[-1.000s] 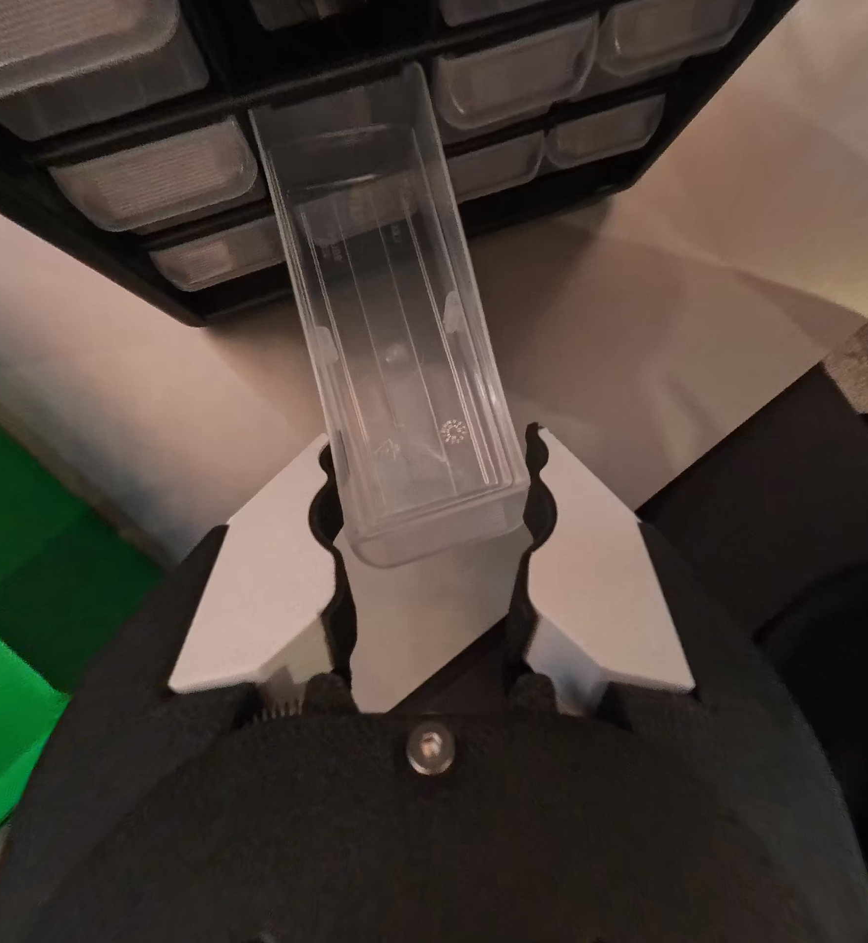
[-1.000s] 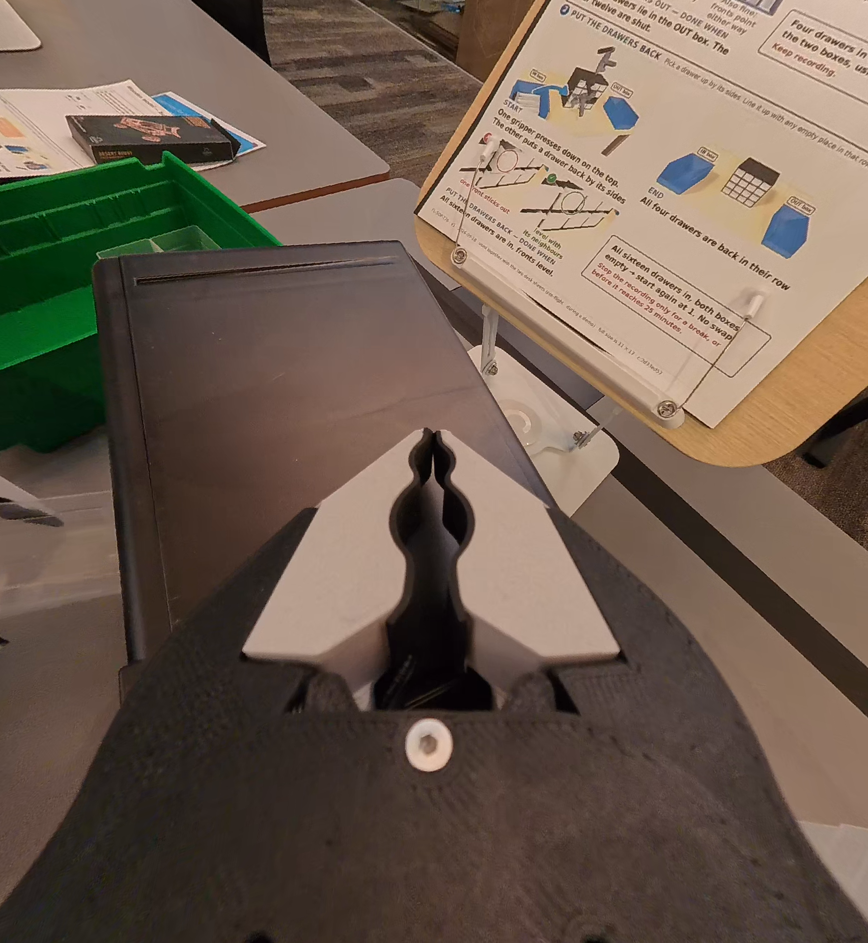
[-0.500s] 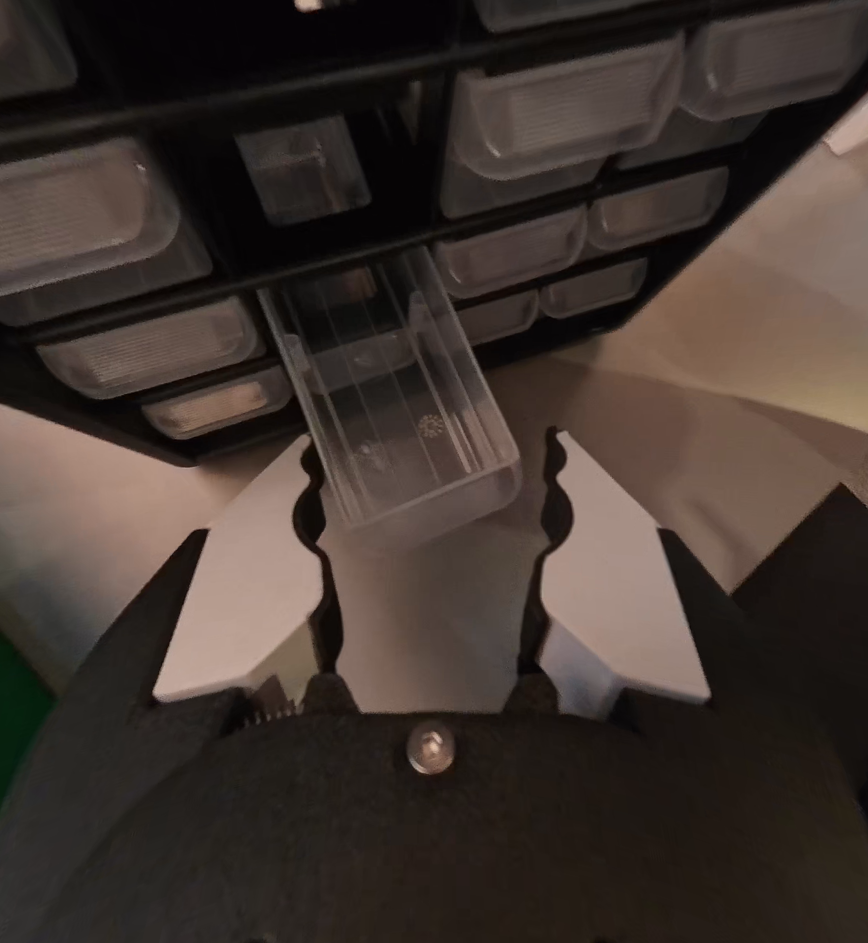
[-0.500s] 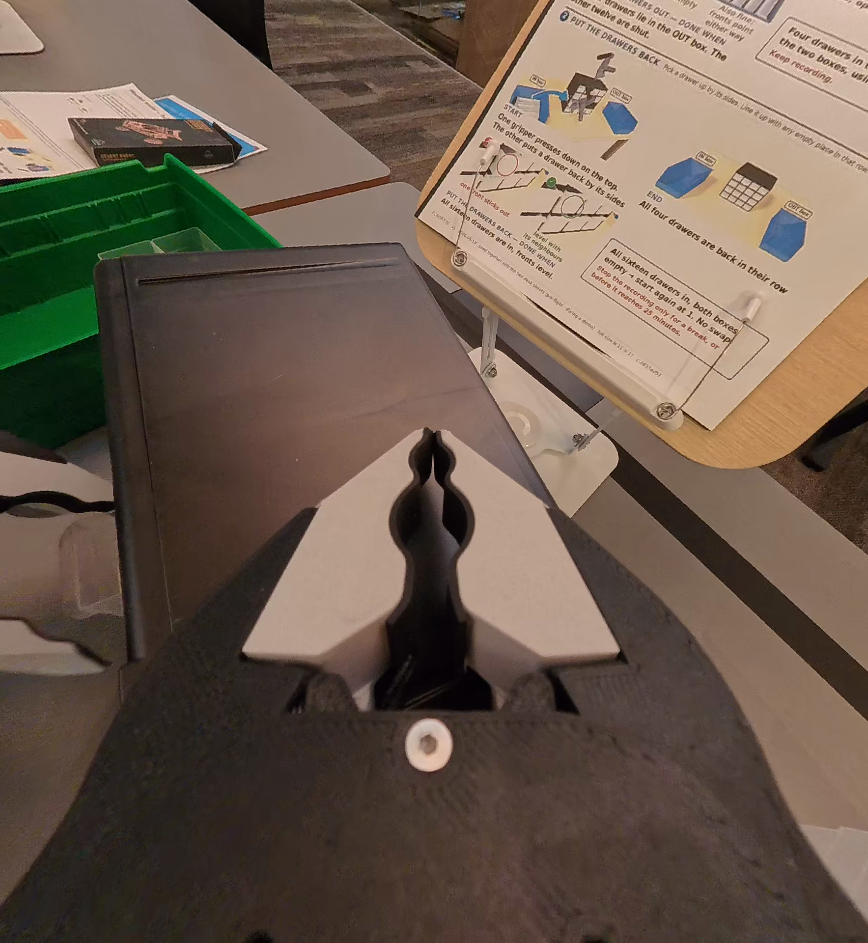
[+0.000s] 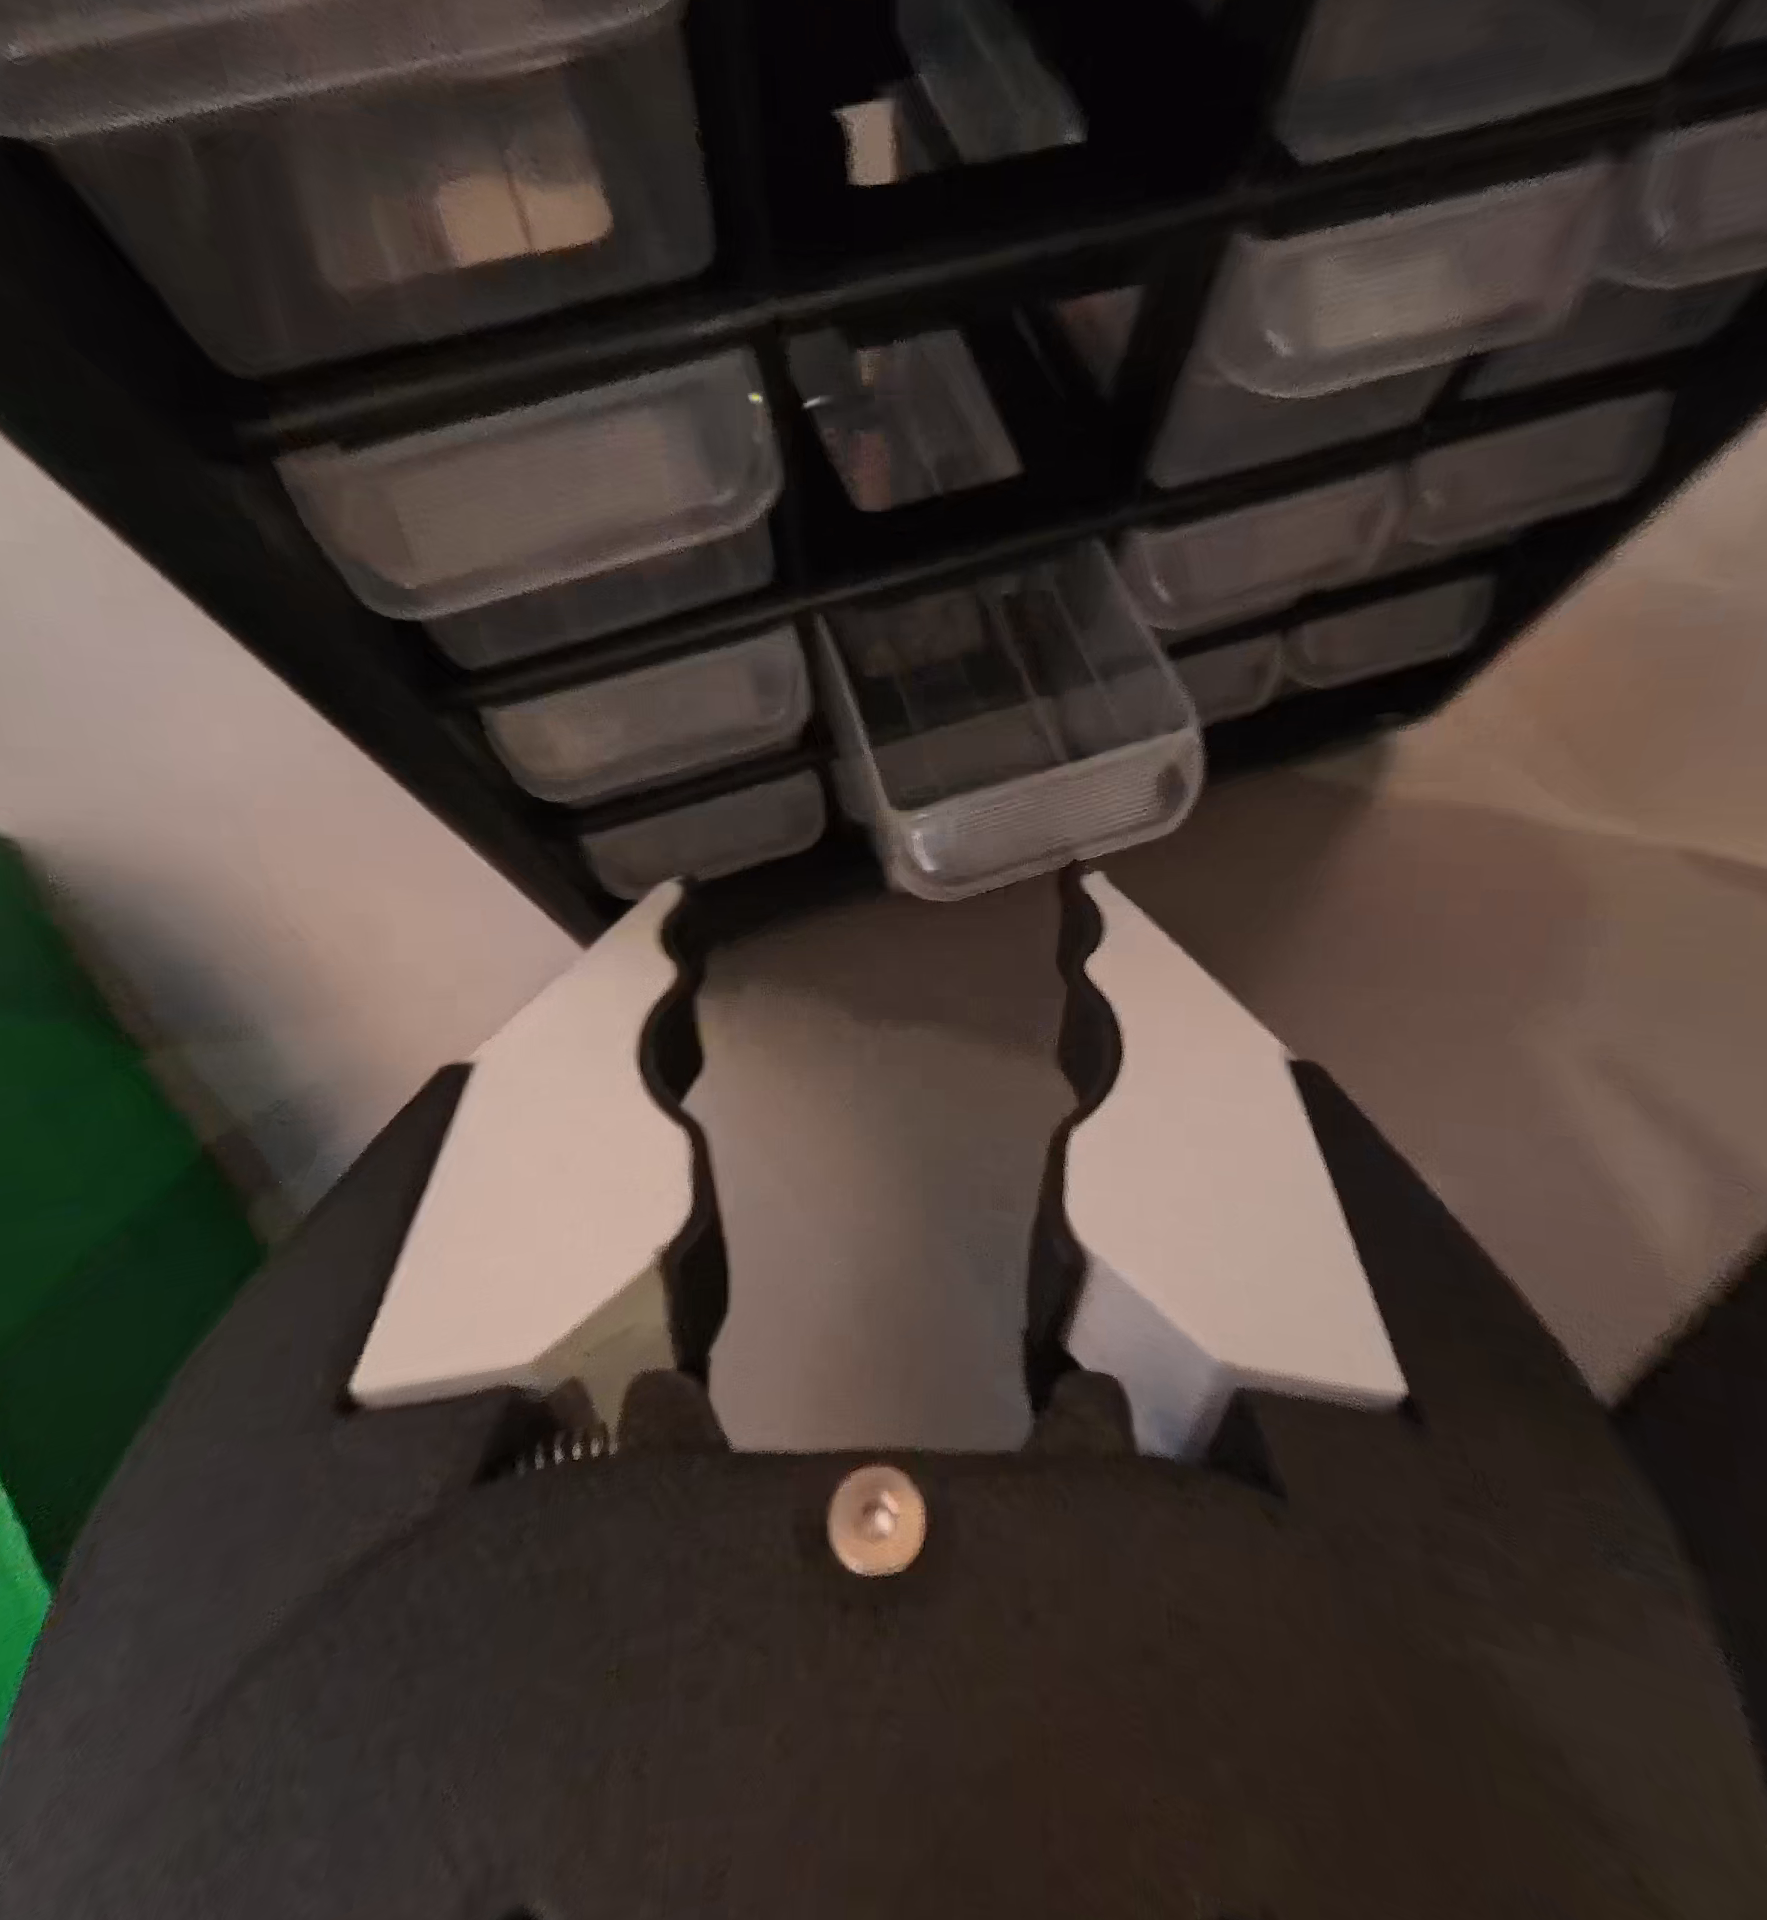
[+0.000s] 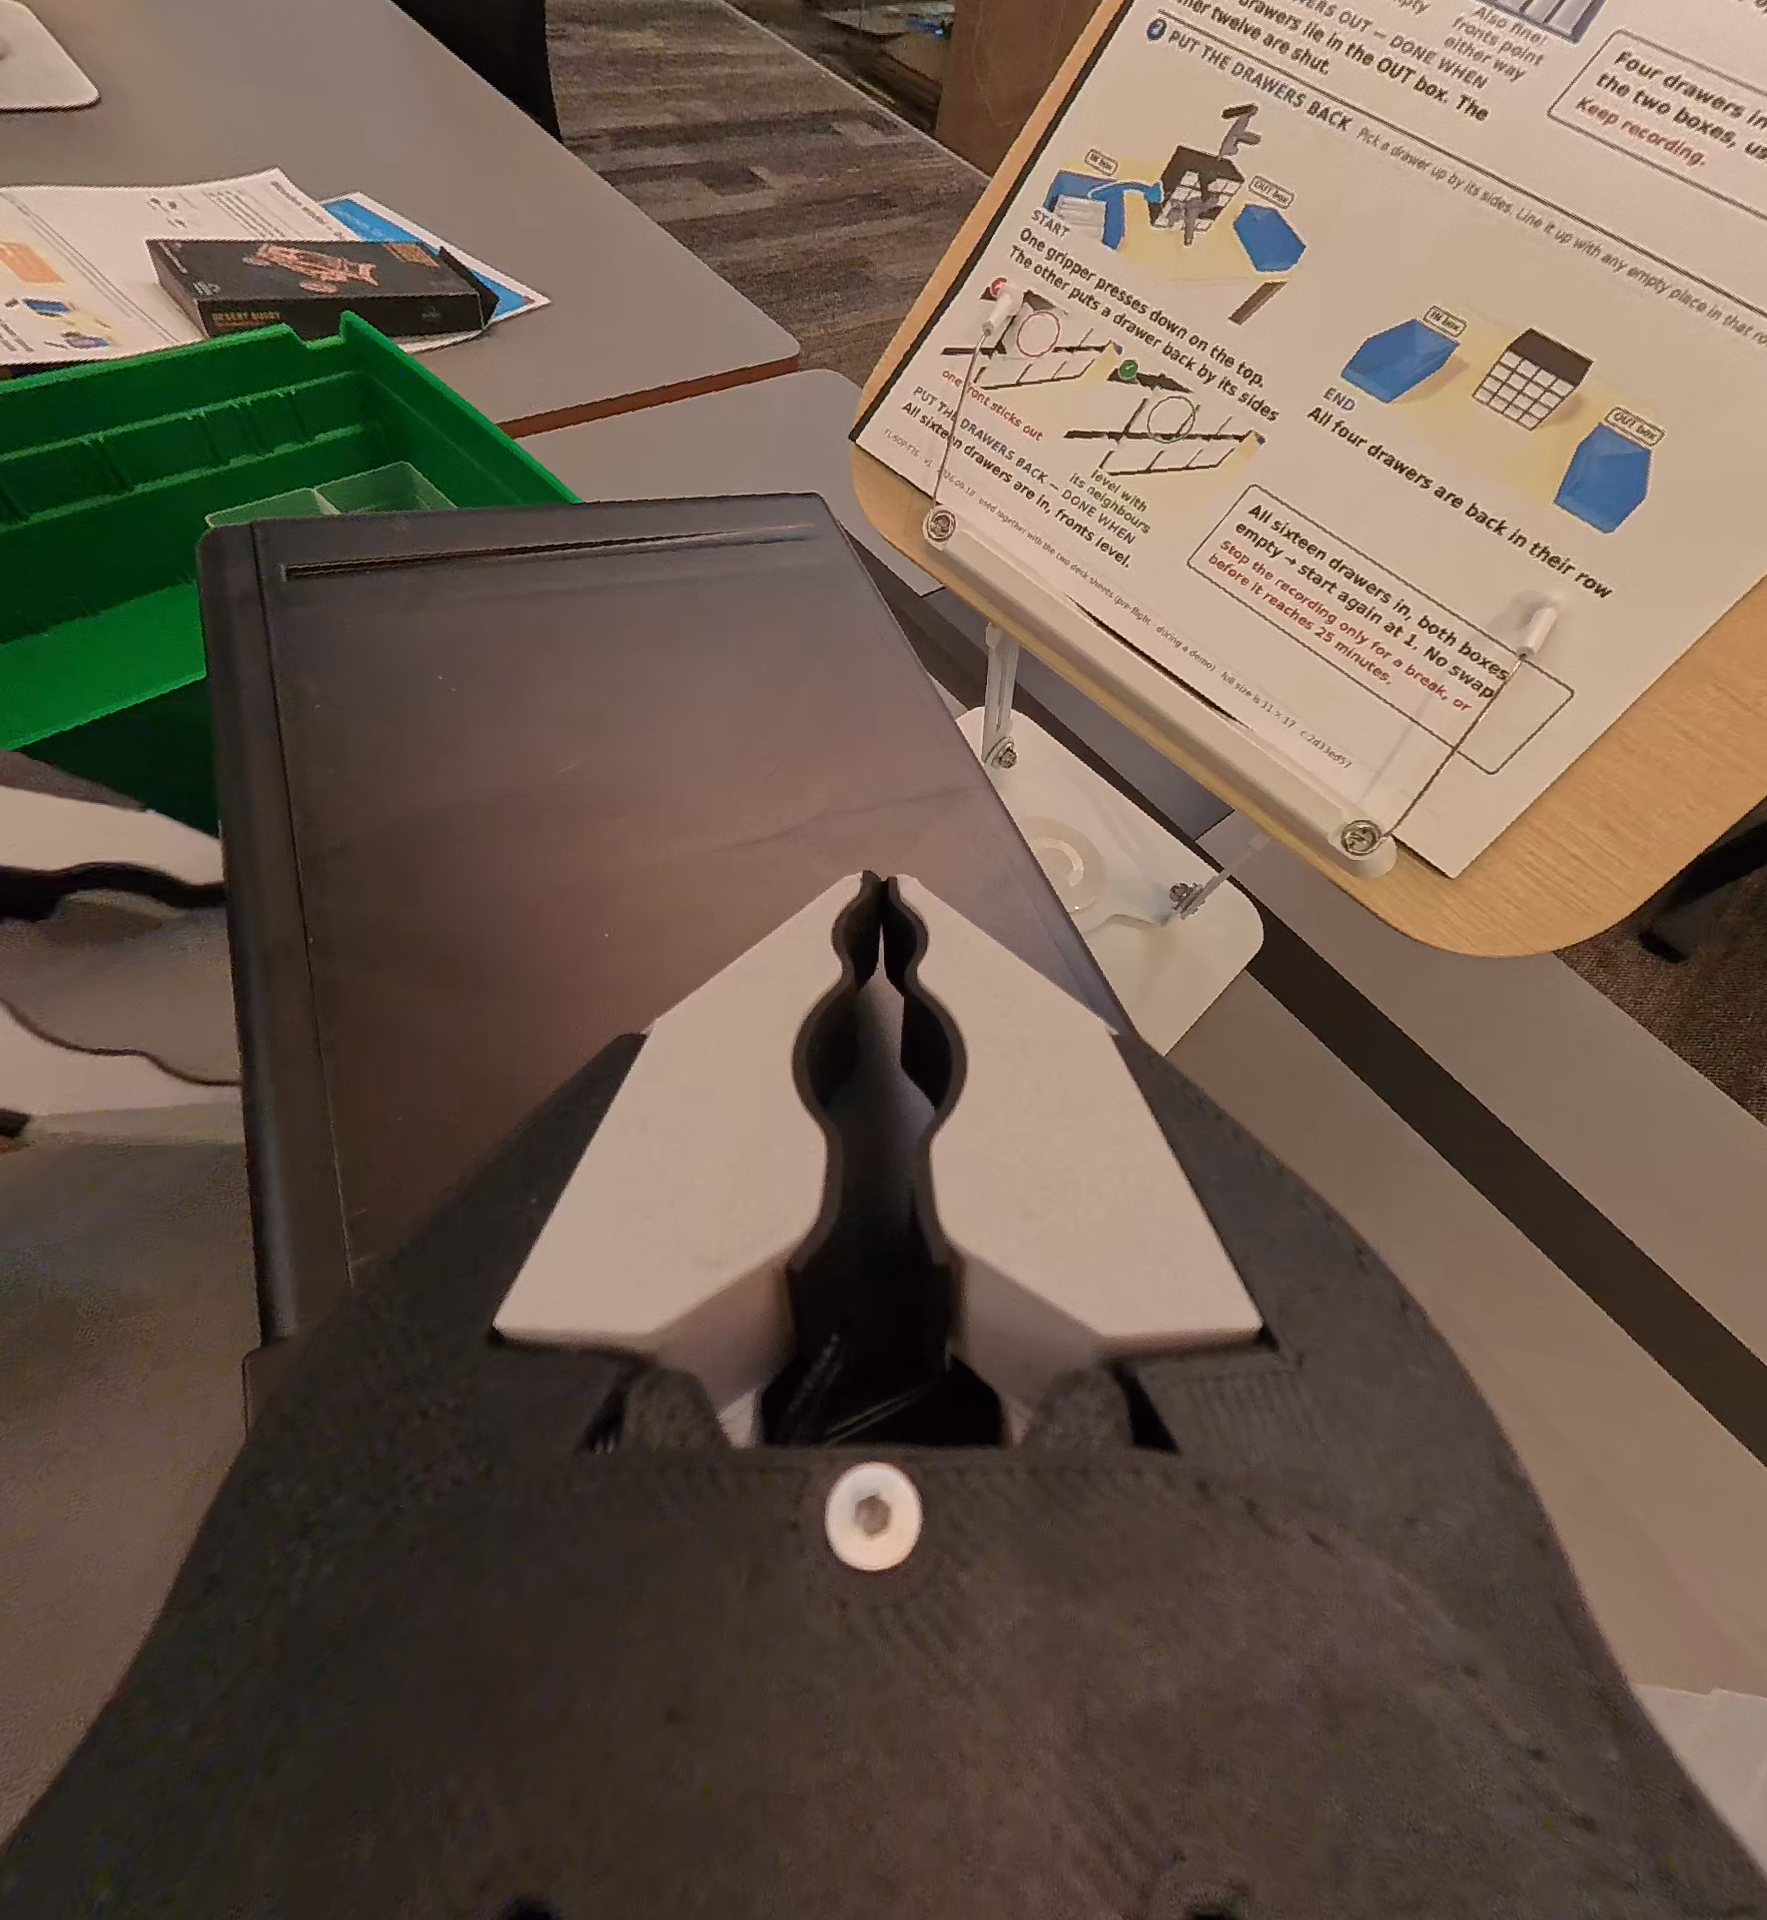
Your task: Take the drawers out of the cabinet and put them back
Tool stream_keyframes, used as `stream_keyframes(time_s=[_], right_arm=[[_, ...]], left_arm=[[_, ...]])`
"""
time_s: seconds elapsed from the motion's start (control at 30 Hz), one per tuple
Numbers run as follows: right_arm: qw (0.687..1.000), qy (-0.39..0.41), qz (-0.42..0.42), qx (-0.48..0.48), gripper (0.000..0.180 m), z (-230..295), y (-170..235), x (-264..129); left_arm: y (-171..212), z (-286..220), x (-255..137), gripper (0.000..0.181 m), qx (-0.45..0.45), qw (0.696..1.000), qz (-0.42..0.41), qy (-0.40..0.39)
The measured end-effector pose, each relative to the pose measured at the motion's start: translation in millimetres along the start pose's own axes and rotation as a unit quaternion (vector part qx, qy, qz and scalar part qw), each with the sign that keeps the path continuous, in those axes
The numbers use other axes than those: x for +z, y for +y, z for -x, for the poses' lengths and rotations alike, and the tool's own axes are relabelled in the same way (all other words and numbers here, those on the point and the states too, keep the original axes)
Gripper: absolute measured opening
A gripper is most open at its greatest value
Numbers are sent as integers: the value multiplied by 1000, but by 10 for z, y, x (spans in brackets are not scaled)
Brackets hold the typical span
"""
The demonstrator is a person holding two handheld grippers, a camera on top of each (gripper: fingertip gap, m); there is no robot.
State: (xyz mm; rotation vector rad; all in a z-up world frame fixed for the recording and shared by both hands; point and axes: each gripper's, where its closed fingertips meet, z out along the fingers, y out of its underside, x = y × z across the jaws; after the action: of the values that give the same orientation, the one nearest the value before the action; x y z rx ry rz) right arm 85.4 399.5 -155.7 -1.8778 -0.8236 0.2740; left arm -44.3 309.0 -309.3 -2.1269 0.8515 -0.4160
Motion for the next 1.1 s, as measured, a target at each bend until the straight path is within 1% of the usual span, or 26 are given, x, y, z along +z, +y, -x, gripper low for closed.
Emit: stream_keyframes(time_s=[0.07,0.17,0.2,0.23,0.3,0.37,0.43,0.5,0.57,0.6,0.67,0.73,0.77,0.83,0.93,1.1], right_arm=[[1000,0,0,0,0,-1,1,1],[1000,1,0,0,0,0,0,1],[1000,1,0,-1,0,0,-1,1],[1000,0,-1,-1,0,0,-1,1],[1000,2,-2,-1,0,-5,-2,1],[1000,4,-3,-1,0,-12,-5,3],[1000,4,-3,-1,0,-12,-5,3],[1000,5,-4,-2,0,-13,-6,2],[1000,4,-5,-2,0,-12,-7,2],[1000,4,-4,-2,0,-12,-7,2],[1000,4,-4,-2,0,-11,-5,3],[1000,3,-2,-1,0,-10,-4,6],[1000,2,-2,-1,0,-9,-3,7],[1000,2,-2,-2,0,-9,-3,5],[1000,4,-3,-3,0,-9,-4,3],[1000,4,-2,-3,0,-9,-3,4]], left_arm=[[-44,155,92,85,-26,998,-6,-53],[-110,301,186,111,-64,992,-30,-108],[-125,349,218,123,-68,989,-38,-126],[-140,383,245,129,-72,987,-45,-137],[-147,439,288,136,-83,983,-50,-153],[-138,461,308,136,-100,982,-57,-149],[-95,440,289,139,-97,984,-51,-138],[-88,445,151,136,-78,986,-59,-138],[-92,589,-111,130,-59,983,-60,-164],[-111,725,-280,123,-52,980,-62,-183],[-145,1047,-600,96,-52,975,-59,-207],[-80,1402,-766,83,-80,974,-33,-209],[15,1557,-769,78,-96,975,-5,-199],[196,1911,-732,67,-112,971,31,-207],[410,2169,-481,61,-146,971,72,-173],[616,2350,-82,66,-132,970,136,-152]])
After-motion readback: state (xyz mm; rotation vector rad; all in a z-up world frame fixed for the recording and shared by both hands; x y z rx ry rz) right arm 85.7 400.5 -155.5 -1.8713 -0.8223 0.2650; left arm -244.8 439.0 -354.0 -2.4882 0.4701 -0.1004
